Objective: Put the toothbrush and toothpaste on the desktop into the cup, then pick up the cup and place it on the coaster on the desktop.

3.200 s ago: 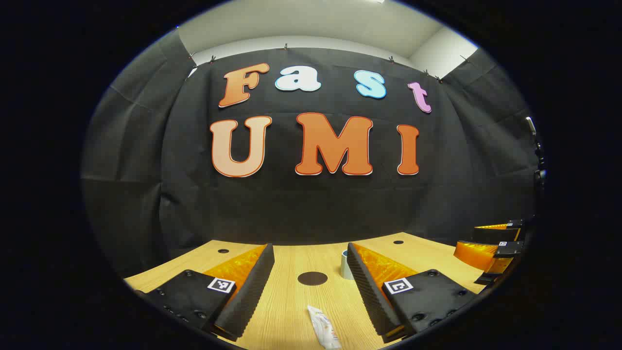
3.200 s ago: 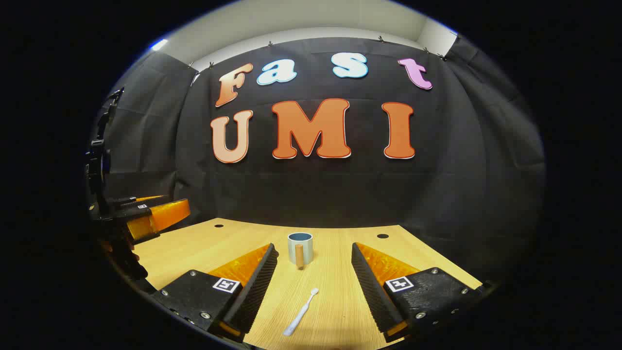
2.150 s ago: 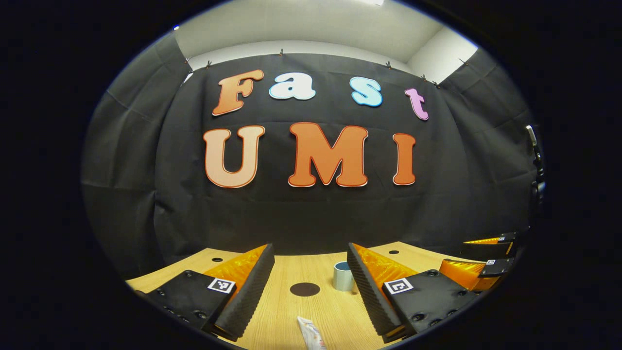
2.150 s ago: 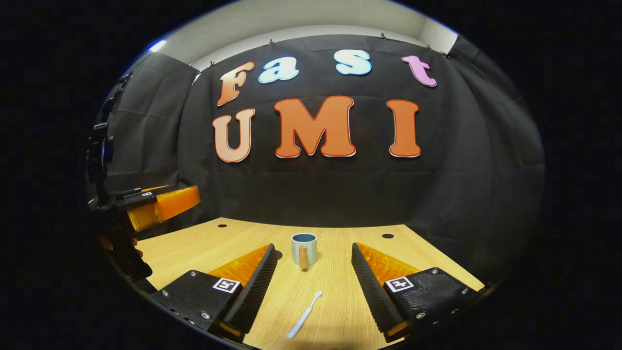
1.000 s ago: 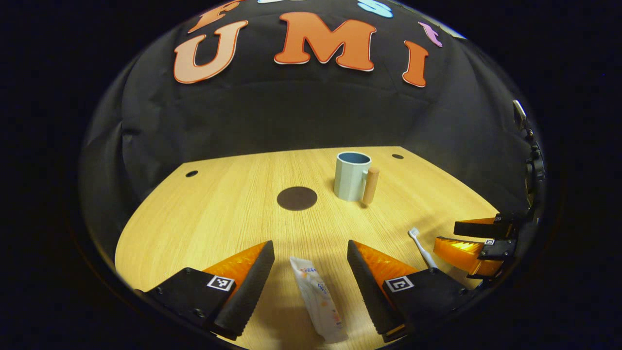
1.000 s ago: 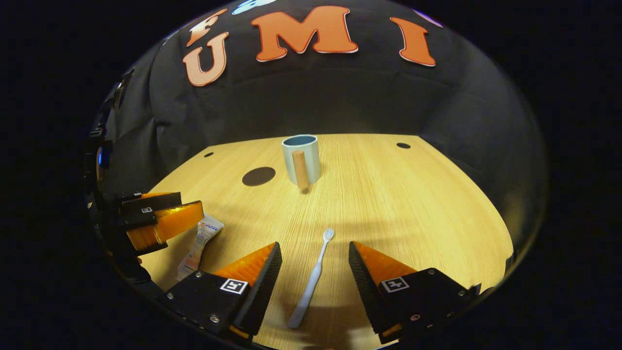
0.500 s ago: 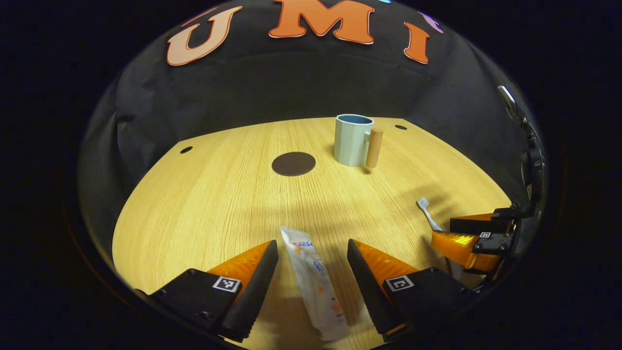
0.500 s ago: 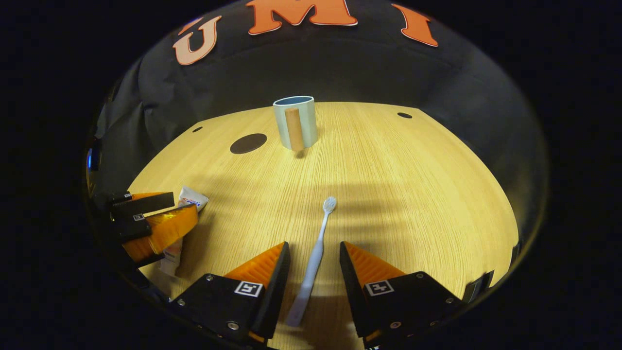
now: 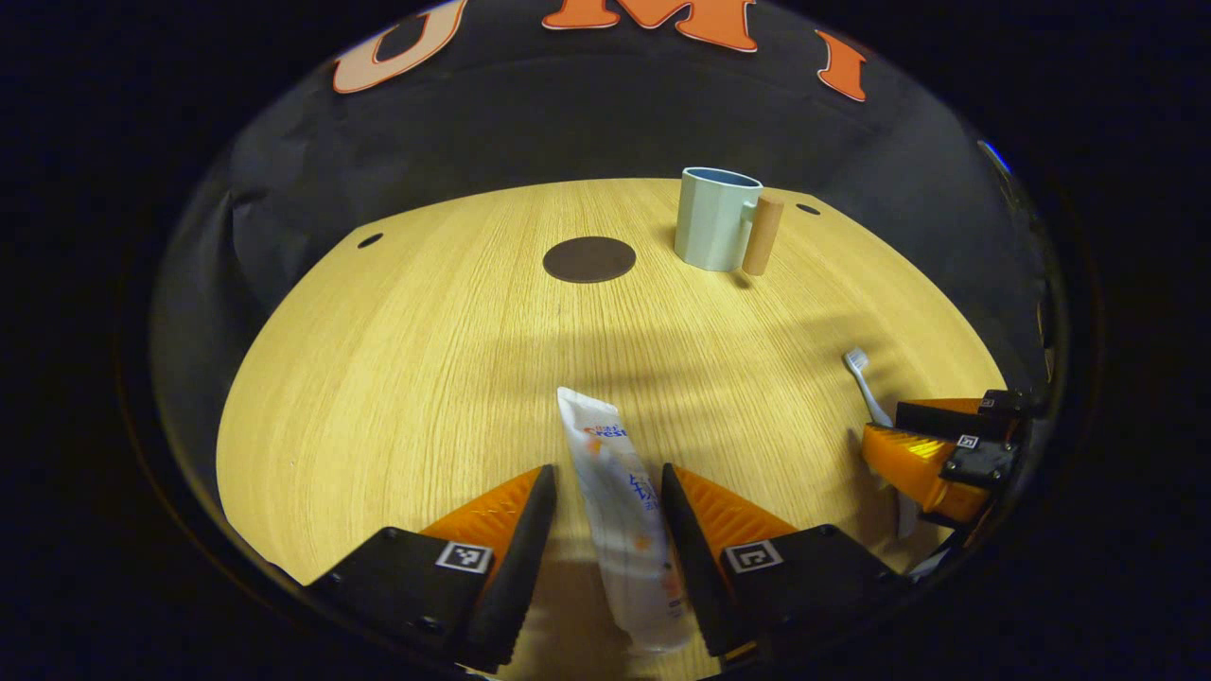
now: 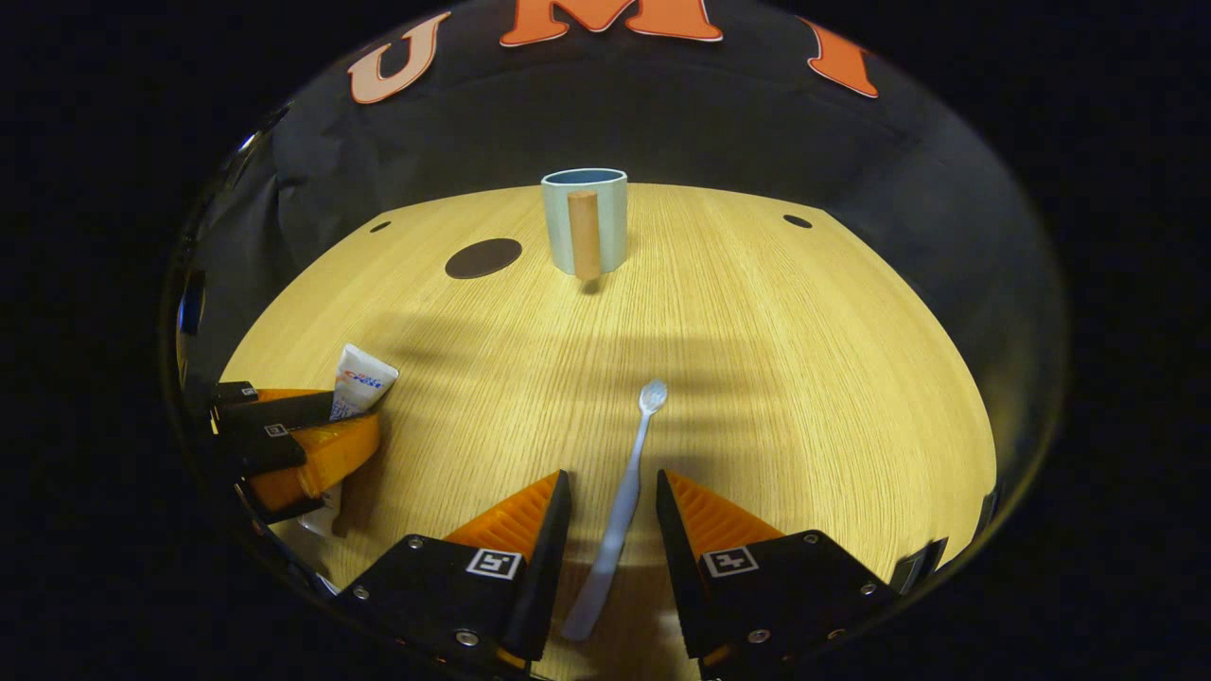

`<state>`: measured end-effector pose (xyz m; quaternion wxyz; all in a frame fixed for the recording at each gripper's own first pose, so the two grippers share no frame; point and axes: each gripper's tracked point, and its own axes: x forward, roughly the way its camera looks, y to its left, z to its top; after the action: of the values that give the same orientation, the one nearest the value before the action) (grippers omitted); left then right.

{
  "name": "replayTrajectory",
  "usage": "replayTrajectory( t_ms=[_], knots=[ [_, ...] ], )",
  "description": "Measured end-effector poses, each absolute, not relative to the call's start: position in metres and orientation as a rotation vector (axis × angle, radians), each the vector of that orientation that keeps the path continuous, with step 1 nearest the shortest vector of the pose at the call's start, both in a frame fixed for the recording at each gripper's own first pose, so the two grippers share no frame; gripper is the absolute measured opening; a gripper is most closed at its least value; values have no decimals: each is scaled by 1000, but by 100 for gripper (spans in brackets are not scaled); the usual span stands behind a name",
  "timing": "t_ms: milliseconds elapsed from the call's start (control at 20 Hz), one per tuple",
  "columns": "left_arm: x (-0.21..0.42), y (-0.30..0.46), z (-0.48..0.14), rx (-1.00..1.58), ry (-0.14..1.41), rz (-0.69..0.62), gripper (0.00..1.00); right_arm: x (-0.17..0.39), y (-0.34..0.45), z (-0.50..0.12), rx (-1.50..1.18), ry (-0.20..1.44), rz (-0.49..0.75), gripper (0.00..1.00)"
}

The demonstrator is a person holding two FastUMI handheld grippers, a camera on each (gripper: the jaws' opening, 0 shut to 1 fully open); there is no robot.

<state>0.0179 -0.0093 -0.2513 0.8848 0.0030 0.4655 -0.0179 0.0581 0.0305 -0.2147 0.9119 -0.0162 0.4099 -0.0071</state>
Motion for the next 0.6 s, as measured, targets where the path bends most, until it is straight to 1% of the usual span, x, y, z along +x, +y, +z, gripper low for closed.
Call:
replayTrajectory(
  t_ms=[100,150,200,250,300,350,400,450,500,550,600],
  knots=[
    [19,-10,-252,7,980,-27,58,60,34,-216,-32,842,-13,54],
    [18,-11,-250,-3,979,-25,55,62,34,-214,-30,841,-20,43],
    [19,-11,-251,0,984,-19,51,64,33,-212,-28,841,-32,38],
    [20,-9,-250,5,981,-14,46,65,32,-211,-25,841,-35,26],
    [21,-12,-251,7,979,-23,42,67,30,-215,-28,840,-35,22],
    [21,-14,-250,17,970,-42,44,68,31,-214,-37,837,-26,17],
    [21,-10,-250,21,967,-33,41,67,32,-215,-49,834,-18,13],
    [22,-11,-248,11,964,-31,32,67,33,-216,-57,832,-12,10],
    [21,-11,-249,9,959,-43,23,69,36,-214,-53,829,-1,8],
    [22,-12,-249,5,956,-42,26,69,39,-214,-39,827,7,7],
    [23,-13,-250,7,954,-46,23,68,40,-213,-27,828,17,6]
  ],
)
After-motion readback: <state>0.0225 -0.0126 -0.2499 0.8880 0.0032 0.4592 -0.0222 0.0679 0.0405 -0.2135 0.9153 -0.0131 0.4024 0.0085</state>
